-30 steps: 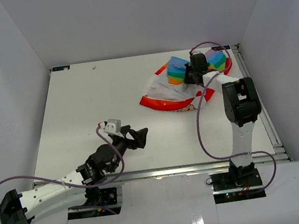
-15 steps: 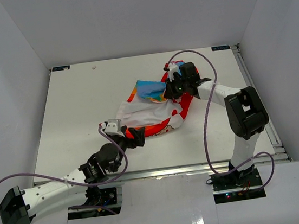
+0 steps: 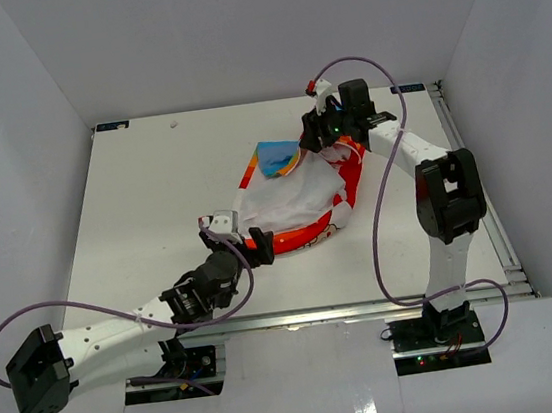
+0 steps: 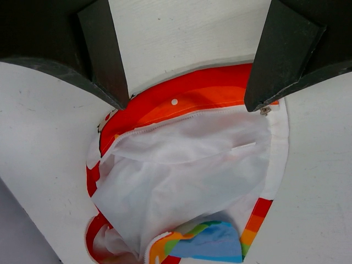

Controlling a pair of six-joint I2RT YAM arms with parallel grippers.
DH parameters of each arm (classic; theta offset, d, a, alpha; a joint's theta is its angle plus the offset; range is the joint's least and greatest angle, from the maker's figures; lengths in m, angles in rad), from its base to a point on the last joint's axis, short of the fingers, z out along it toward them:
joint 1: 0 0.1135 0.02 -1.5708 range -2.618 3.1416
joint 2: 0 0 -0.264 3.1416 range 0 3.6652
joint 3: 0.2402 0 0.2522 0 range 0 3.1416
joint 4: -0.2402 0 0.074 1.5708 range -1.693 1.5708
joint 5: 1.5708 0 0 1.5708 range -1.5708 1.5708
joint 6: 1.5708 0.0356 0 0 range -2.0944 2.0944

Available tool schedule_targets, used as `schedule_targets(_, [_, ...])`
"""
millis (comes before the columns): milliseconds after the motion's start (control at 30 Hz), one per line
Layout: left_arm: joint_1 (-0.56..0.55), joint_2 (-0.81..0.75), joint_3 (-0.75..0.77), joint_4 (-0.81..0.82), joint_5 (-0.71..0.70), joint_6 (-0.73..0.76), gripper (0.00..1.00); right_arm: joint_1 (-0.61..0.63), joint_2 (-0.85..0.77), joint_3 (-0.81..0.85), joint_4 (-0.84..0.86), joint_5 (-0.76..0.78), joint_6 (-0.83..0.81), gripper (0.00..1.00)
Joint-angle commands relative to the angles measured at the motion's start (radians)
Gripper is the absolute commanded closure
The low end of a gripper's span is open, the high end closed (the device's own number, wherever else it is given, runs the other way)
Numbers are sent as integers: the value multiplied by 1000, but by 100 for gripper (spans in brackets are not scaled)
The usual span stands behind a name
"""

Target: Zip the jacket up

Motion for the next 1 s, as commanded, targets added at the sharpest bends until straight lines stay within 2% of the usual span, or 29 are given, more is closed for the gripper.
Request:
schedule_targets(0, [72,36,95,-111,21,-80,3,9,-135,-103,45,55,250,17])
schedule_targets(67, [123,63,125,-148,74,-125,3,11,-229,-228,88,102,338,11])
schedule_targets(233, [264,196,243,-201,226,-149,4,29,-451,-530,125,345,504,12])
schedule_targets(367, [344,298,303,-238,327,-130,10,56,-581,-736,112,511,566,12])
schedule_targets(533, [437,346,312,-263,395,-129,13,58,-704,-908,192,523,646,11])
schedule_targets(667, [503,369,270,-202,453,-122,14,93,-722,-995,265,519,688,15])
schedule_targets(800, [527,407,290,-194,465,-120,16,133,-685,-1036,379,535,734,18])
schedule_targets(967, [529,415,326,-178,540,-101,15,134,-587,-1022,481,530,777,38])
